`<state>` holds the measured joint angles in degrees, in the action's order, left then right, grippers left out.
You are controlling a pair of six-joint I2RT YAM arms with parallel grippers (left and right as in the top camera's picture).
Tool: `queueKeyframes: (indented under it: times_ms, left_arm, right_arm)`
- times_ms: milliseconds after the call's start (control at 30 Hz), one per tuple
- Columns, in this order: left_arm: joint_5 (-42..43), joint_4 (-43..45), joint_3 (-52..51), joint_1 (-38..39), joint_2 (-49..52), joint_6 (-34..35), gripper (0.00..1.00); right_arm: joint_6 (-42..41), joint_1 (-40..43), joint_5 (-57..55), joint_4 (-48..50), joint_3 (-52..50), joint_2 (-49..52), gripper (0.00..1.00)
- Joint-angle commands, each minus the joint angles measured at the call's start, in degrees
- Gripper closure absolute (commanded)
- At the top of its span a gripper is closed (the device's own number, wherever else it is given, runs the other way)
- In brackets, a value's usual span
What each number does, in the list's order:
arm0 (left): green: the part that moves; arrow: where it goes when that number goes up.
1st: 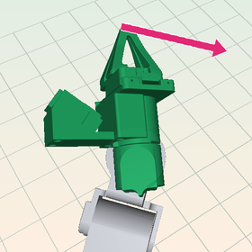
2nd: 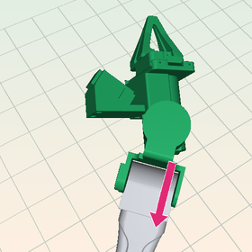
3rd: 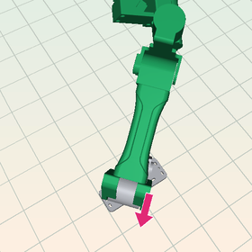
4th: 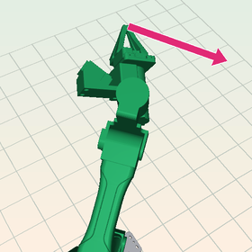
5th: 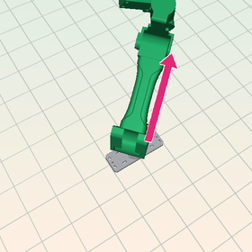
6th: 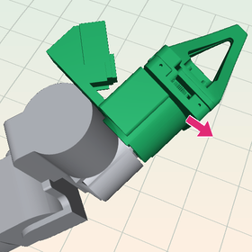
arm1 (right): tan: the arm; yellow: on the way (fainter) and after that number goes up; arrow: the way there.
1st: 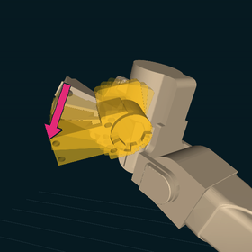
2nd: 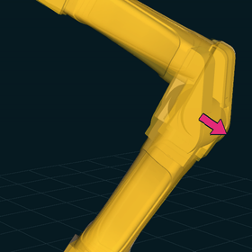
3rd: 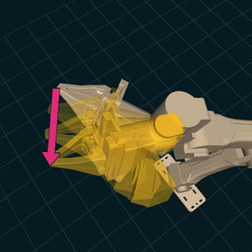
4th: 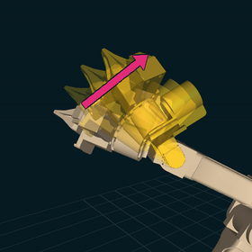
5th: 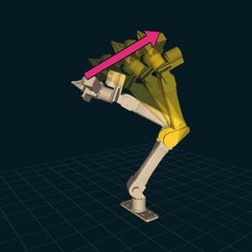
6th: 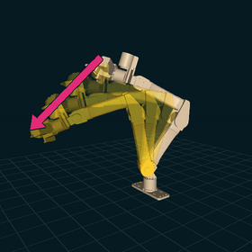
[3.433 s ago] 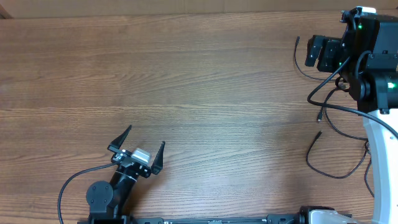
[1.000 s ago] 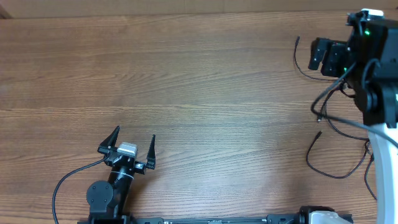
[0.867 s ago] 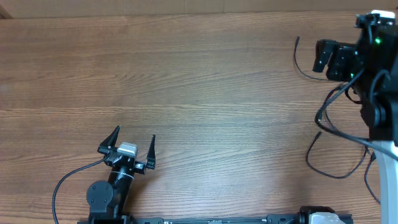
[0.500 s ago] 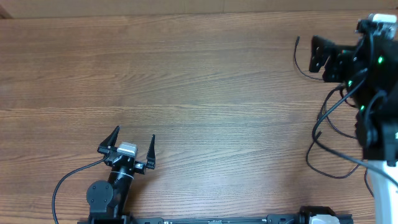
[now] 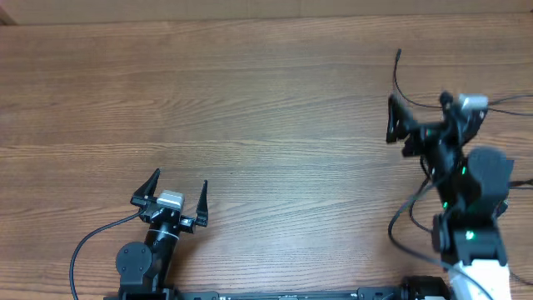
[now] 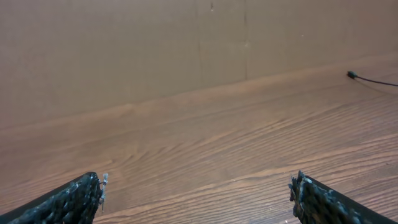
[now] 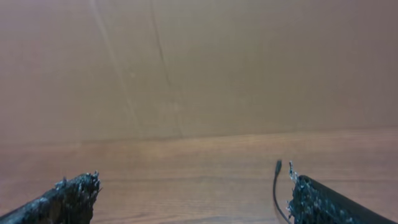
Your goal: Untangle cables
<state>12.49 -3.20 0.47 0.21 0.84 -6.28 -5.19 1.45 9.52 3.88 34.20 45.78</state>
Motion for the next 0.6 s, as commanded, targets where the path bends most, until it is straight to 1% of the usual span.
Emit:
queueKeyframes:
  times_ms: [0, 200, 333, 500, 567]
  left_arm:
    - [-0.63, -0.02, -0.20, -0.61, -0.63, 0.70, 0.00]
    - [-0.63, -0.02, -0.20, -0.61, -0.63, 0.70, 0.00]
    - [-0.63, -0.02, -0.20, -0.61, -0.63, 0.70, 0.00]
    - [-0.63, -0.02, -0.20, -0.61, -0.63, 0.70, 0.00]
    - [-0.63, -0.02, -0.20, -0.61, -0.63, 0.72, 0.00]
  right_arm:
    - [-0.98, -0.20, 0.44, 5.11, -8.20, -6.38, 0.00]
    - [-1.01, -0.22, 0.48, 14.82, -20.94, -16.87, 0.00]
    - [-0.98, -0.22, 0.44, 18.78, -28.15, -24.02, 0.00]
    - [-0.98, -0.22, 0.42, 19.12, -33.86, -31.23, 0.00]
    - [-0.94, -0.22, 0.17, 15.76, -33.73, -33.14, 0.00]
